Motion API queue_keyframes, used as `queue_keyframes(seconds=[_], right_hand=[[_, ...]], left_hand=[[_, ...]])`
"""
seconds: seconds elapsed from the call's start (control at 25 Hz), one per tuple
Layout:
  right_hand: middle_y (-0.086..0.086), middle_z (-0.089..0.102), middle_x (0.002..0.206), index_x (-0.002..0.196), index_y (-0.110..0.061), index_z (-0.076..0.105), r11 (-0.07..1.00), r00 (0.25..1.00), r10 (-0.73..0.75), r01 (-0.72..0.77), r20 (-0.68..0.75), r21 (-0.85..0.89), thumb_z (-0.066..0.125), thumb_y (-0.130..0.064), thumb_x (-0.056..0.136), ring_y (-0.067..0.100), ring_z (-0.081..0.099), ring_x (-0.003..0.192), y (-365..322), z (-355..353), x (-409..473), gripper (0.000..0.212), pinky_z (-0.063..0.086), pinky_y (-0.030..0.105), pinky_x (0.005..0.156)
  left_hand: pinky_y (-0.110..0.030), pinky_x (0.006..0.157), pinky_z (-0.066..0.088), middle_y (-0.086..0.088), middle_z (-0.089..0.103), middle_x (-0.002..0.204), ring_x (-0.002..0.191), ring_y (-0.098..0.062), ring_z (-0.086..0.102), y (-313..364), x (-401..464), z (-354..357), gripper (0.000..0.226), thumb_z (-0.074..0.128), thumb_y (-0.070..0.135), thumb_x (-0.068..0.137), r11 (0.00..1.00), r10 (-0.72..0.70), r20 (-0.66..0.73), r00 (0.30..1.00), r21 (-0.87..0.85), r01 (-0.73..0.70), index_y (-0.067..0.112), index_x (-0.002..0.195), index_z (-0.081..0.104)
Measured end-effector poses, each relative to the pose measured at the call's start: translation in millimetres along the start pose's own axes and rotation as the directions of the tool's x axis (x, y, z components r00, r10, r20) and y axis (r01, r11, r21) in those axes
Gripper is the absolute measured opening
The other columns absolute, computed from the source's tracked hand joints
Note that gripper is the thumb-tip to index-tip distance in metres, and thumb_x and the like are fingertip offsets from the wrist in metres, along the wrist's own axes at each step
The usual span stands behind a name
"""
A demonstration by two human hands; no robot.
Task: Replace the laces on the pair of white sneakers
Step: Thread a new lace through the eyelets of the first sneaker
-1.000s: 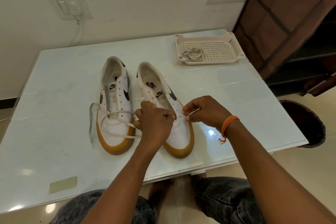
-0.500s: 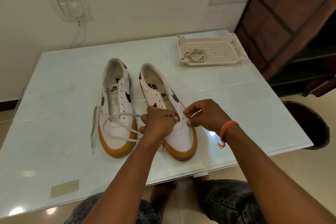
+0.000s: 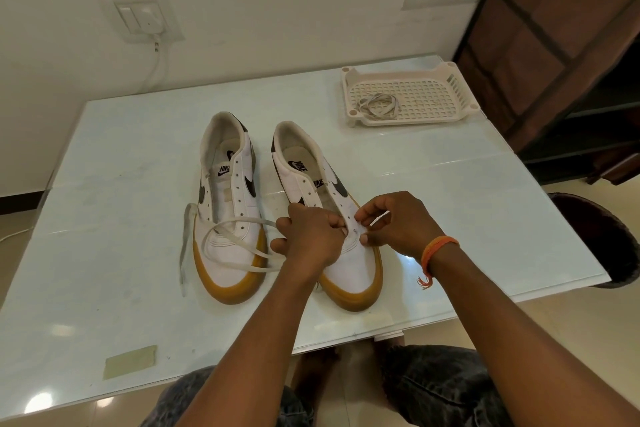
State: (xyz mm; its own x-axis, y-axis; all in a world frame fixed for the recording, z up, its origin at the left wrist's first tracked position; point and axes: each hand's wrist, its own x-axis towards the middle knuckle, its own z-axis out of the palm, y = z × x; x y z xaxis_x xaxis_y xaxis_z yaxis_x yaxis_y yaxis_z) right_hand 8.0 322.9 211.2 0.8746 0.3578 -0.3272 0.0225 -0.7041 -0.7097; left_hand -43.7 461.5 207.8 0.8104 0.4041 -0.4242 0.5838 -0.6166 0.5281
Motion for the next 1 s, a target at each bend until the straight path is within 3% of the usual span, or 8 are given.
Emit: queue_keyframes(seconds=[0.16, 0.32, 0.44, 0.56, 0.64, 0.76, 0.92, 1.0], right_hand=[[0.0, 0.073, 0.094, 0.09, -0.015, 0.077, 1.0, 1.0, -0.008, 0.008, 0.023, 0.0, 0.085, -0.026, 0.071, 0.013, 0.066, 0.091, -6.8, -8.1, -7.2, 0.024, 0.053, 0.03, 0.088], [0.001, 0.073, 0.097, 0.086, -0.017, 0.077, 0.989, 0.993, -0.029, 0.011, -0.118, -0.15, 0.08, -0.03, 0.078, 0.017, 0.066, 0.091, -12.8, 6.4, -9.3, 0.016, 0.053, 0.034, 0.089], [0.002, 0.072, 0.095, 0.089, -0.012, 0.076, 0.987, 0.995, -0.012, -0.004, -0.095, -0.159, 0.076, -0.025, 0.082, 0.015, 0.065, 0.087, -14.1, 1.1, -10.2, 0.015, 0.051, 0.026, 0.084], [-0.001, 0.071, 0.081, 0.086, -0.004, 0.075, 0.992, 0.994, 0.105, -0.102, -0.043, 0.07, 0.076, -0.014, 0.082, 0.011, 0.067, 0.078, -7.1, -29.7, -14.4, 0.01, 0.052, 0.018, 0.066], [0.008, 0.074, 0.084, 0.085, 0.001, 0.073, 0.936, 0.979, 0.199, -0.176, -0.046, 0.305, 0.074, -0.004, 0.081, 0.017, 0.071, 0.081, 4.4, -53.4, -17.6, 0.006, 0.059, 0.025, 0.067], [0.018, 0.072, 0.093, 0.087, 0.001, 0.07, 0.83, 0.934, 0.334, -0.228, -0.126, 0.509, 0.068, -0.001, 0.086, 0.024, 0.071, 0.087, 26.2, -78.7, -20.4, 0.003, 0.059, 0.031, 0.065], [0.022, 0.068, 0.104, 0.09, -0.001, 0.065, 0.732, 0.845, 0.469, -0.209, -0.257, 0.649, 0.062, -0.004, 0.092, 0.028, 0.07, 0.085, 44.5, -79.3, -10.6, 0.005, 0.059, 0.037, 0.064], [0.019, 0.065, 0.11, 0.099, -0.003, 0.065, 0.8, 0.853, 0.409, -0.165, -0.324, 0.577, 0.066, -0.007, 0.09, 0.026, 0.069, 0.085, 41.1, -61.9, -2.6, 0.01, 0.06, 0.036, 0.062]], left_hand=[[-0.041, 0.101, 0.035, -0.002, 0.05, 0.13, 0.123, -0.03, 0.032, -2.5, 5.7, 1.5, 0.016, 0.068, 0.033, 0.089, 0.999, 0.043, -0.016, 0.999, 0.02, -0.043, 0.032, 0.104, 0.073], [-0.049, 0.107, 0.033, -0.007, 0.037, 0.131, 0.125, -0.034, 0.028, -0.6, -0.2, -4.4, 0.02, 0.059, 0.036, 0.094, 0.99, 0.078, 0.003, 0.997, 0.12, -0.078, 0.032, 0.111, 0.069], [-0.046, 0.107, 0.032, -0.007, 0.034, 0.13, 0.125, -0.033, 0.027, 2.5, -6.6, -9.8, 0.025, 0.056, 0.04, 0.096, 0.971, 0.089, 0.007, 0.996, 0.224, -0.089, 0.032, 0.118, 0.064], [-0.045, 0.099, 0.027, -0.007, 0.035, 0.128, 0.124, -0.032, 0.028, 3.9, -10.3, -12.7, 0.027, 0.053, 0.043, 0.096, 0.954, 0.091, 0.013, 0.996, 0.285, -0.091, 0.033, 0.12, 0.062], [-0.045, 0.098, 0.026, -0.007, 0.034, 0.128, 0.124, -0.032, 0.028, 3.6, -10.6, -14.4, 0.029, 0.052, 0.045, 0.097, 0.957, 0.094, 0.031, 0.995, 0.273, -0.099, 0.033, 0.121, 0.062], [-0.045, 0.099, 0.026, -0.007, 0.035, 0.129, 0.126, -0.032, 0.029, 4.2, -12.3, -17.7, 0.031, 0.053, 0.047, 0.095, 0.958, 0.093, 0.038, 0.995, 0.269, -0.1, 0.034, 0.122, 0.062], [-0.044, 0.097, 0.027, -0.006, 0.037, 0.129, 0.125, -0.032, 0.029, 5.0, -14.0, -20.8, 0.029, 0.055, 0.048, 0.094, 0.962, 0.084, 0.037, 0.996, 0.256, -0.09, 0.036, 0.12, 0.064], [-0.043, 0.097, 0.026, -0.005, 0.037, 0.13, 0.126, -0.031, 0.03, 5.8, -14.5, -21.4, 0.028, 0.055, 0.048, 0.094, 0.96, 0.068, 0.063, 0.996, 0.266, -0.083, 0.037, 0.118, 0.065]])
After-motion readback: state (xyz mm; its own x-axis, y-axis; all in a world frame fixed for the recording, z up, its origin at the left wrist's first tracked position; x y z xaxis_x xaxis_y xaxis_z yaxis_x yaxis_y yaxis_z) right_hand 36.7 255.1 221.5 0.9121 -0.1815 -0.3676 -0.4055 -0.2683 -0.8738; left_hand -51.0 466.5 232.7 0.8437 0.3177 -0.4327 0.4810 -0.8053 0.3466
